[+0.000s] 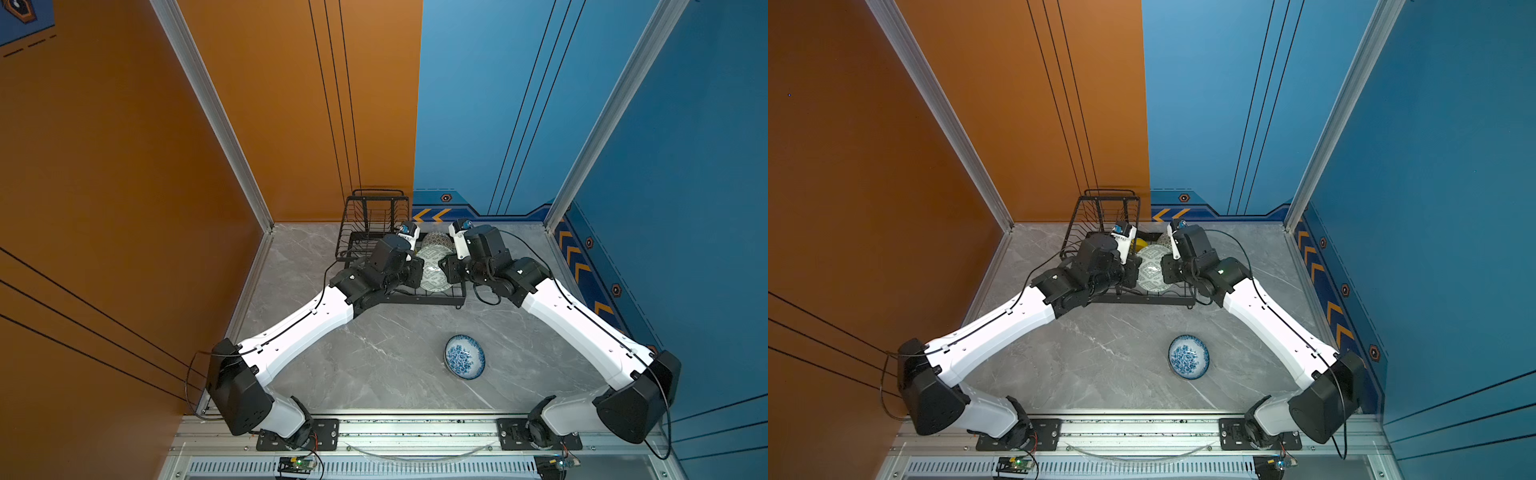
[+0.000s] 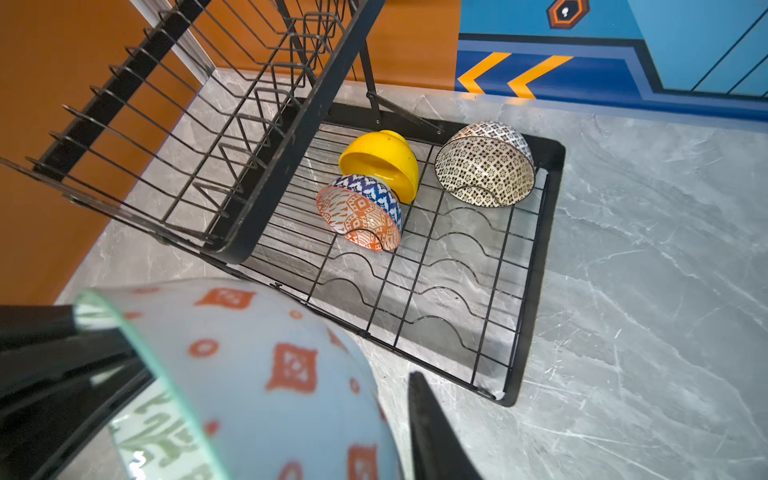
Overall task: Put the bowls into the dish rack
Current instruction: 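Lift the green-and-white bowl toward the right gripper while the right gripper grasps it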
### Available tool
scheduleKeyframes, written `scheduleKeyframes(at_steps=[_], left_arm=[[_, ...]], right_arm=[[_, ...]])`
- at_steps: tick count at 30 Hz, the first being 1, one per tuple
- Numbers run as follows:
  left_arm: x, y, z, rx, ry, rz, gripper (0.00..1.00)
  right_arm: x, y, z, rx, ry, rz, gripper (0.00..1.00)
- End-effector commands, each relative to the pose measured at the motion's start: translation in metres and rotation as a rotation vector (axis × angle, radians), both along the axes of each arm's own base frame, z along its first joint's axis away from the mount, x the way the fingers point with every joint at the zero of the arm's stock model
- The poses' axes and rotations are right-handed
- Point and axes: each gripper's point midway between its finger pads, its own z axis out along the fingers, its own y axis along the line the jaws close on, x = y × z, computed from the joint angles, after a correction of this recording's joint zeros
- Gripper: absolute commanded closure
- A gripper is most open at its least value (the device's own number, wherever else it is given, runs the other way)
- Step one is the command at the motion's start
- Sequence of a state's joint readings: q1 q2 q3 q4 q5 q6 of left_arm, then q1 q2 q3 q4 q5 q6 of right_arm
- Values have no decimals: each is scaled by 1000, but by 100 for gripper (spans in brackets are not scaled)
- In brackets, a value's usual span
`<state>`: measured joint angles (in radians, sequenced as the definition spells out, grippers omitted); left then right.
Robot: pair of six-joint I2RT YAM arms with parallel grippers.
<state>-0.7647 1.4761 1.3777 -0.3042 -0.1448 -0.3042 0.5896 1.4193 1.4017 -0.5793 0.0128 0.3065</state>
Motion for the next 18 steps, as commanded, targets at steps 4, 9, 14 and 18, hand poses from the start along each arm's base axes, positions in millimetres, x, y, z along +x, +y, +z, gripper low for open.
scheduleKeyframes(at_steps=[4, 9, 14, 18], left_arm=[[2, -10, 16, -59, -27, -32, 100], [-1, -6, 11, -16, -5, -43, 100], [-5, 4, 7, 64, 23, -54, 64], [-8, 16, 3, 131, 76, -58, 29]], right_arm=[[10, -14, 27, 6, -80, -28, 100], [14, -18, 30, -1, -90, -24, 100], [19, -22, 31, -24, -103, -14, 100], [23, -26, 30, -74, -127, -8, 100]])
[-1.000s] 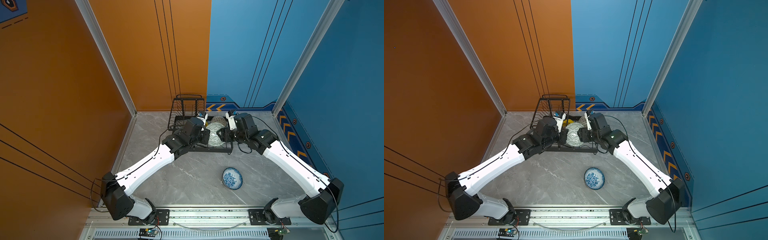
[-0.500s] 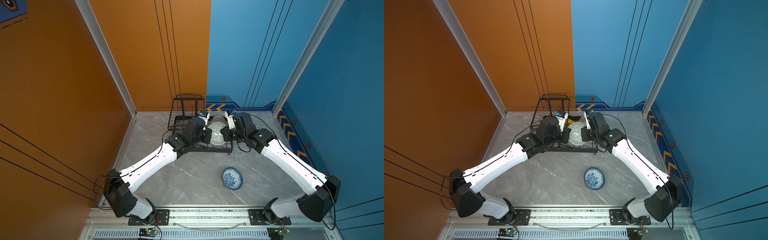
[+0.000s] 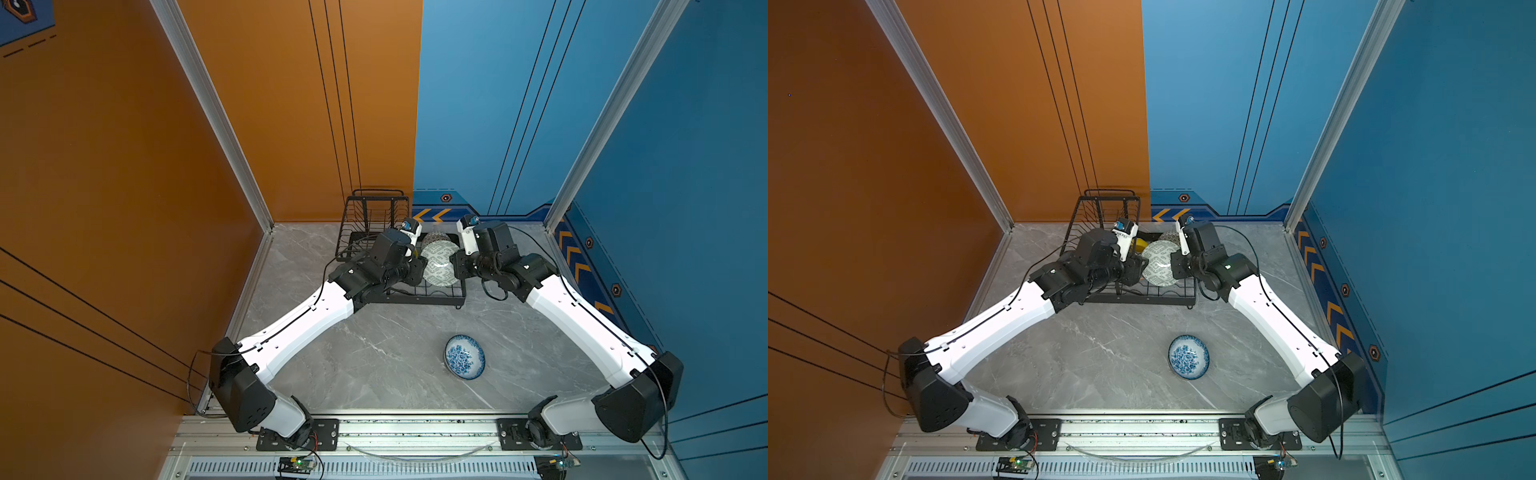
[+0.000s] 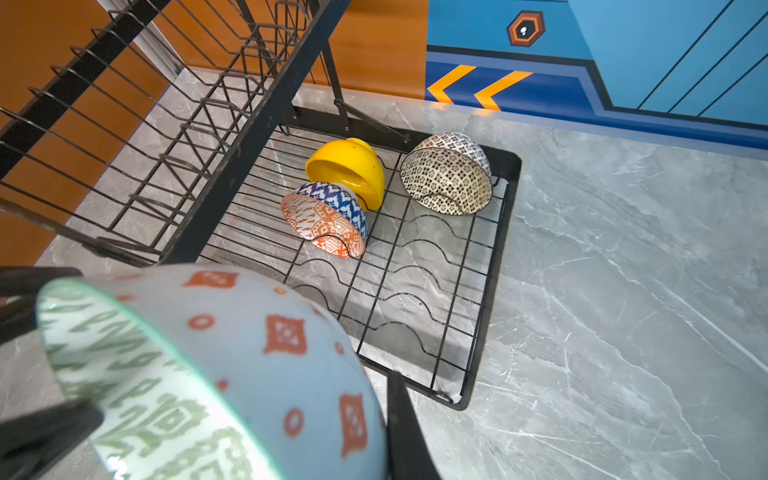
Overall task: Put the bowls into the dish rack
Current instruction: 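Lift the green-and-white bowl toward the right gripper while the right gripper grasps it, then carry the green-and-white bowl with the right gripper into the rack beside the brown-and-white bowl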
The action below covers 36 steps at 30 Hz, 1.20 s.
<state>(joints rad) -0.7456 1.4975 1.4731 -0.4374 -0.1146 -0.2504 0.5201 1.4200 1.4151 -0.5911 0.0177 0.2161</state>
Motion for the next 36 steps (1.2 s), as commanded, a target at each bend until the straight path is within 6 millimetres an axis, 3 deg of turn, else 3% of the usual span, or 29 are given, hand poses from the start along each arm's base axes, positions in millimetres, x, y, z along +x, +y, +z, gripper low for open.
scheduleKeyframes(at_steps=[1, 3, 6, 20, 27, 36], left_arm=[[-7, 12, -3, 78, 55, -23, 23], [-9, 16, -1, 91, 61, -23, 9], [-12, 21, 3, 105, 69, -25, 0], [-22, 28, 2, 133, 109, -34, 2], [-23, 29, -2, 138, 121, -37, 2], [-22, 32, -7, 137, 133, -32, 2]], right_arm=[[10, -2, 27, -30, -101, 13, 100], [14, -7, 27, -79, -123, 4, 100], [20, -14, 29, -146, -161, -2, 100], [59, -21, 40, -435, -483, 40, 100], [85, -9, 35, -587, -660, 93, 100], [126, -6, 14, -728, -737, 109, 100]])
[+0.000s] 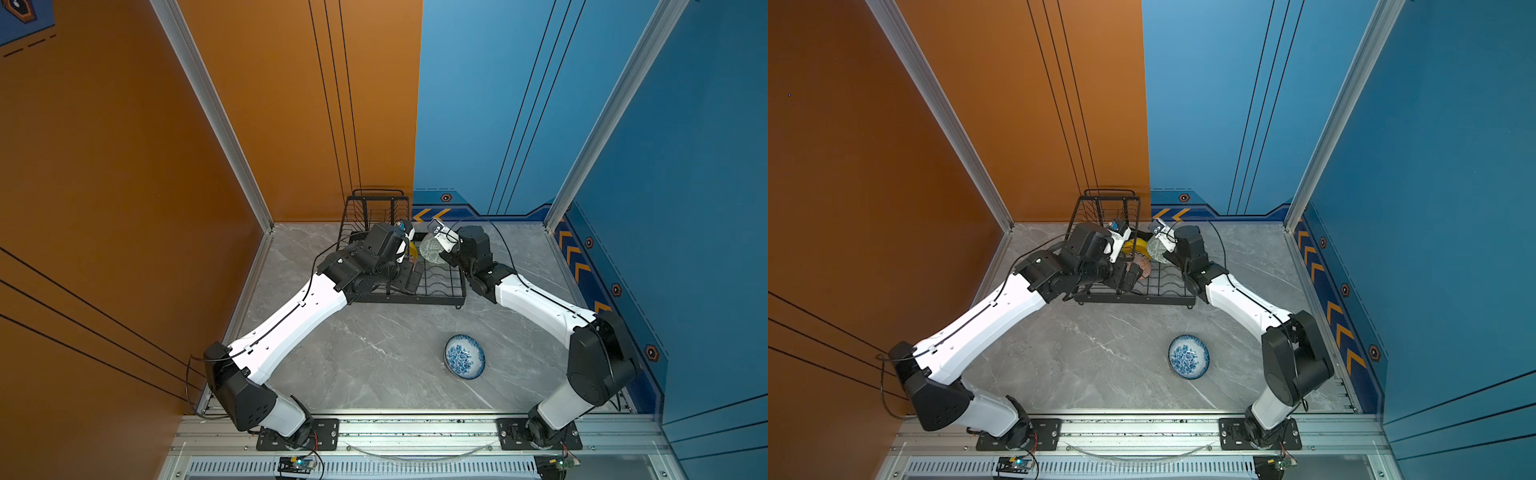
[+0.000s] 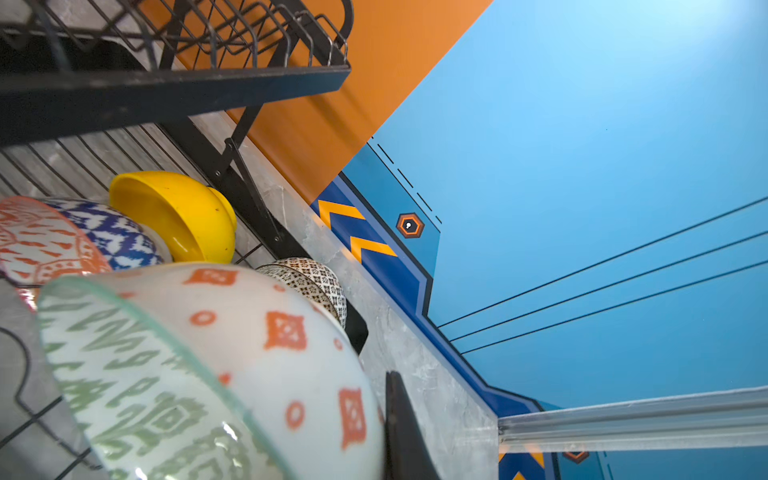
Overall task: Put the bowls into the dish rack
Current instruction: 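Carry the green-and-white bowl with the right gripper into the rack beside the brown-and-white bowl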
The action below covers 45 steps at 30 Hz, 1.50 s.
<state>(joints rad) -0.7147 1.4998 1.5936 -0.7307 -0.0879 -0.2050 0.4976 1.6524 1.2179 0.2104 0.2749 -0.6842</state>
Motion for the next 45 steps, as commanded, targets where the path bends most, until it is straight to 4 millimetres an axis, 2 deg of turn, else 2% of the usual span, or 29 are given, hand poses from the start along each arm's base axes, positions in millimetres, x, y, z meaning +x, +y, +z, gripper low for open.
scheduleKeyframes(at_steps=[1, 8, 14, 26, 29, 45], left_arm=[[-3, 3, -1, 1, 15, -14, 2], [-2, 5, -5, 1, 26, -10, 2], [-2, 4, -5, -1, 29, -12, 2], [-3, 10, -8, 0, 33, -2, 2], [-3, 11, -8, 1, 35, 0, 2], [-1, 11, -7, -4, 35, 4, 2]], right_arm=[[19, -8, 34, -23, -170, -26, 100], [44, -1, 10, -160, -259, -17, 100], [56, 2, -6, -239, -343, -11, 100], [56, 0, -42, -307, -314, 10, 100], [56, 0, -43, -306, -331, -7, 100], [55, -3, -71, -339, -319, -36, 100]])
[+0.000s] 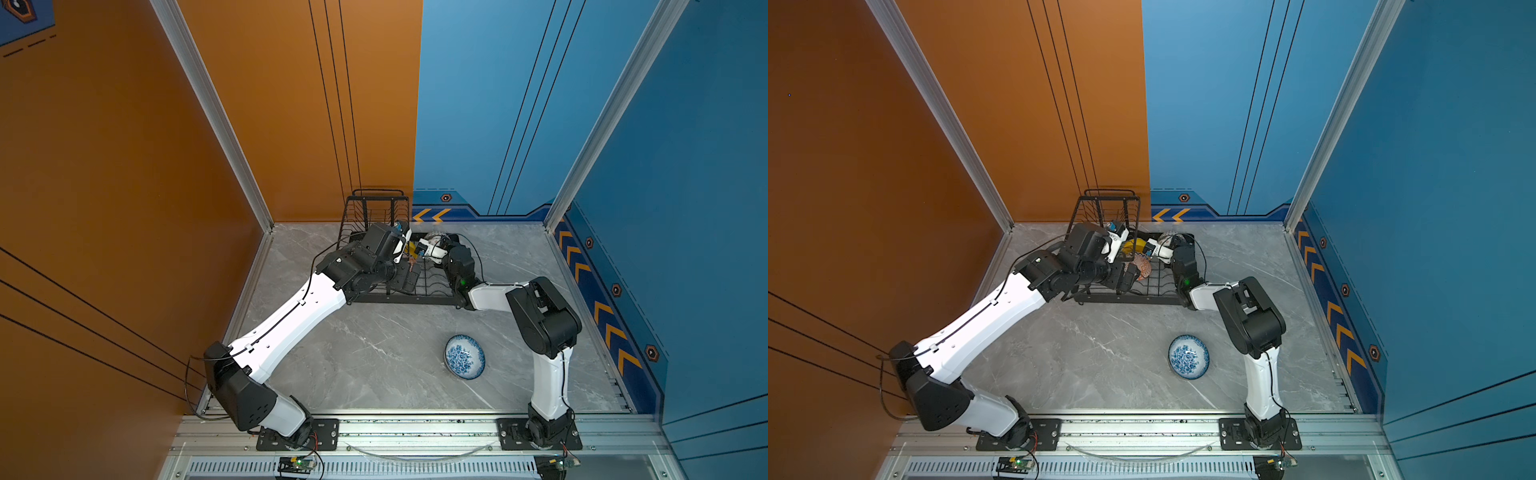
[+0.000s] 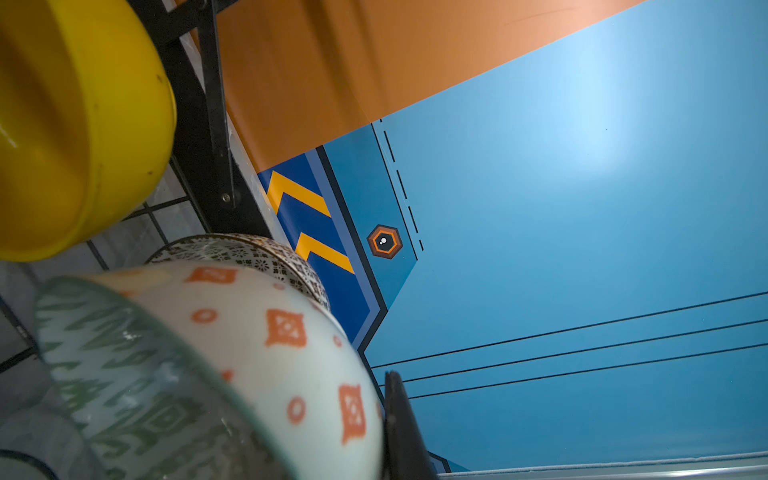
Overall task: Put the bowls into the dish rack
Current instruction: 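Carry the green-and-white bowl with the right gripper into the rack beside the brown-and-white bowl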
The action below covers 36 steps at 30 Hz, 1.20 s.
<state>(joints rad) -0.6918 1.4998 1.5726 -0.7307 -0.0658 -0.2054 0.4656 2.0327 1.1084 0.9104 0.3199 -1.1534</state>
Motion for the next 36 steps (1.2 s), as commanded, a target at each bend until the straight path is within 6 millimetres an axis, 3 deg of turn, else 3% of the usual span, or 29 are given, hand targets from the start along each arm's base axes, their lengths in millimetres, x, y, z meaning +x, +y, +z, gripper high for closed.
scheduleKeyframes(at_steps=[1, 16, 17, 36], left_arm=[[-4, 5, 1, -4, 12, -4, 2], [-4, 7, 3, -10, 10, 2, 2], [-5, 7, 3, -10, 11, 2, 2], [-6, 7, 3, -12, 11, 3, 2]], right_arm=[[-1, -5, 15, 33, -73, -34, 100], [2, -7, 9, 20, -82, -53, 100], [4, -6, -6, 5, -57, -50, 100], [1, -2, -29, -12, 16, -14, 100]])
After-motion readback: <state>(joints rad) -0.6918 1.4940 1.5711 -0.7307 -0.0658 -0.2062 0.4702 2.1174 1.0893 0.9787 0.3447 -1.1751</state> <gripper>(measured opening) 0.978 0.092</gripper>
